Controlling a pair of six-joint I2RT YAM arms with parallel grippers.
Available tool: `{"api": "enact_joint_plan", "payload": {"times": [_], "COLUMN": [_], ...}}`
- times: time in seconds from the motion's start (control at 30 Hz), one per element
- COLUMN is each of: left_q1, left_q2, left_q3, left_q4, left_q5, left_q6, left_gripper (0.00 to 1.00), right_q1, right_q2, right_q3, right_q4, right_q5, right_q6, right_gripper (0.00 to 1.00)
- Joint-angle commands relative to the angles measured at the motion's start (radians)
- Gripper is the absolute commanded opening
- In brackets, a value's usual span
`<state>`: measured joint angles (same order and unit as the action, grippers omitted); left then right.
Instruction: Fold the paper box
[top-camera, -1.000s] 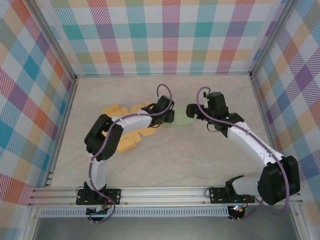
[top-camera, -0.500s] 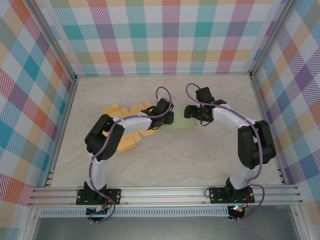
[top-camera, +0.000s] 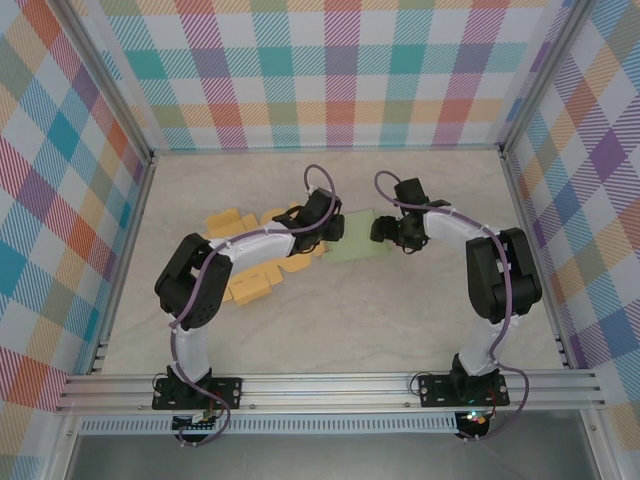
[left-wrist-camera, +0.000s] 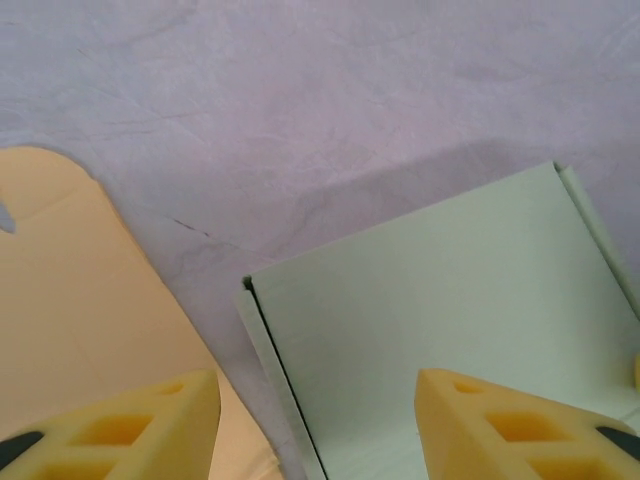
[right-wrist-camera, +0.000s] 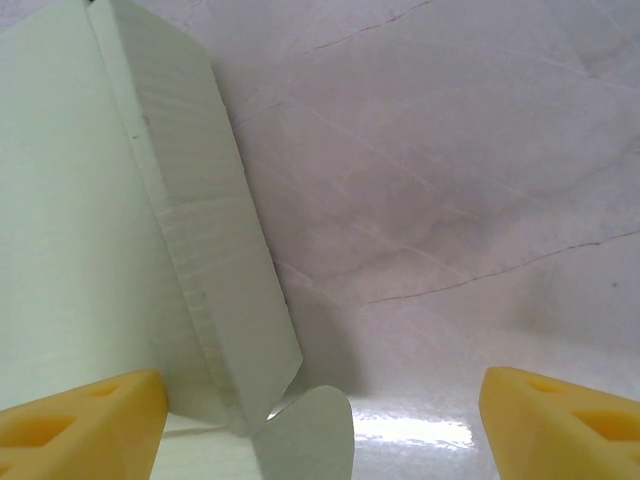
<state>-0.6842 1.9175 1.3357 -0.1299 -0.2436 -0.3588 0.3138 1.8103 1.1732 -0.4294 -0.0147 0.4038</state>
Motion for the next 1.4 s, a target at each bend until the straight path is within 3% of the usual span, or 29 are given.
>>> {"api": "enact_joint_plan", "payload": {"times": [0.0,0.07,0.2,0.4,0.6,0.9,1.27,1.37], "left_q1": [0.040,0.058,0.101,0.136,0.152,0.180,0.221,0.222], "left_q2": [-0.020,-0.010,0.019,0.048,0.072,0.082,0.086,0.055], "left_q3": [-0.025,-0.027,-0.027,-0.029,-0.037,-0.071,-0.109,-0.125], "left_q4": [-0.031,-0.025,0.008,0.043,0.063,0.075,0.115,0.143], "left_q5": [0.027,0.070,0.182,0.279,0.338,0.362,0.404,0.424], "left_q6": [-0.035,-0.045,-0.072,-0.093,-0.104,-0.126,-0.155,-0.173], "left_gripper": [0.53,0.51,0.38,0.32,0.31,0.12,0.08,0.13], "right_q1": [-0.001,-0.005,-0.036,-0.103,-0.128,-0.154,-0.155,-0.156], "right_q2": [-0.039,-0.062,-0.100,-0.076,-0.008,0.067,0.112,0.112], "right_q3": [0.012,0.011,-0.008,-0.049,-0.050,-0.074,-0.086,-0.087], "right_q4": [-0.001,0.002,0.044,0.149,0.192,0.300,0.405,0.397], "right_q5": [-0.048,-0.068,-0.180,-0.362,-0.406,-0.512,-0.615,-0.605], "right_q6": [0.006,0.013,0.049,0.120,0.141,0.192,0.245,0.237], "right_gripper": [0.85,0.88,0.93,0.95,0.96,0.95,0.89,0.89]}}
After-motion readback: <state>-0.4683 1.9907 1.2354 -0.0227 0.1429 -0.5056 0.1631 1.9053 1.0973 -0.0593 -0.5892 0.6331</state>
